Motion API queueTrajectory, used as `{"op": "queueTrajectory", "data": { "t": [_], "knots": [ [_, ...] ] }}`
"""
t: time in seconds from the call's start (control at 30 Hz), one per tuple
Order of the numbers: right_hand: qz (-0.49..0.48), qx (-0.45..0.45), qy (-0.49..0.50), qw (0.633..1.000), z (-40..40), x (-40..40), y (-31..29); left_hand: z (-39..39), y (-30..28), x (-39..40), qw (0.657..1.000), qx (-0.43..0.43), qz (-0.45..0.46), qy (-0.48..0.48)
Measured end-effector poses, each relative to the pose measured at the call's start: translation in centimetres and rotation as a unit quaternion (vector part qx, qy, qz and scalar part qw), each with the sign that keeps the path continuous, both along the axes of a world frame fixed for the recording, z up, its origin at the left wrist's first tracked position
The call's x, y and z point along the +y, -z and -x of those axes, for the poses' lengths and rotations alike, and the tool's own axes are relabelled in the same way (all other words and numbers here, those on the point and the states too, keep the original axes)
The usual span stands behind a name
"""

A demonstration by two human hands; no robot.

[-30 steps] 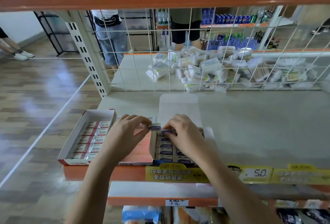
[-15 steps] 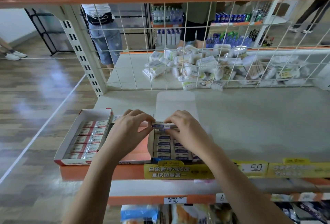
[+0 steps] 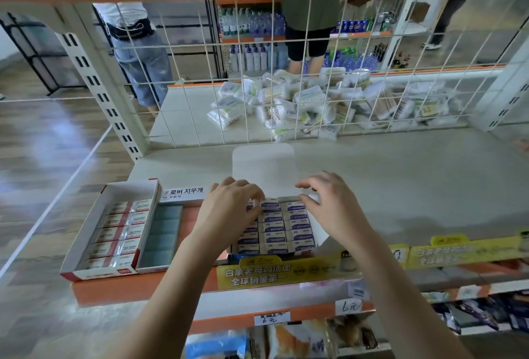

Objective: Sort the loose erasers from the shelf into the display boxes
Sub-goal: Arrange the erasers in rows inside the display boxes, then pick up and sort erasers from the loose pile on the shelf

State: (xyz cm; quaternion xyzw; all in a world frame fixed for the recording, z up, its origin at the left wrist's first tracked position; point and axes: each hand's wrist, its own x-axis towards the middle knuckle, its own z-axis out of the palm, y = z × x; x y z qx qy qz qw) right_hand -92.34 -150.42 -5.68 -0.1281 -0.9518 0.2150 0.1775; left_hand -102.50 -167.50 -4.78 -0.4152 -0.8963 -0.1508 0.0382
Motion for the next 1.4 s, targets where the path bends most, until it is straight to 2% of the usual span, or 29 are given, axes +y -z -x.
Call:
{"op": "queueTrajectory", "data": {
  "t": [0.77, 0.93, 1.27, 1.4],
  "knots": [
    [0.021, 0.000, 0.009, 1.000, -0.5, 0.2, 1.0, -0.6, 0.5, 0.4, 1.000, 0.016, -0.002, -0.015],
    [0.025, -0.004, 0.004, 1.000, -0.4, 0.3, 1.1, -0.5, 0.3, 0.5, 0.999, 0.023, 0.023, -0.012],
    [0.021, -0.015, -0.020, 0.999, -0.3, 1.4, 0.2, 0.4, -0.8, 0.3, 0.998, -0.001, 0.052, 0.026],
    [-0.001, -0.041, -0.001, 0.999, -0.7, 3.3, -1.4, 1.0, -2.8, 3.8, 0.995, 0.014, 0.054, 0.086]
  ]
}}
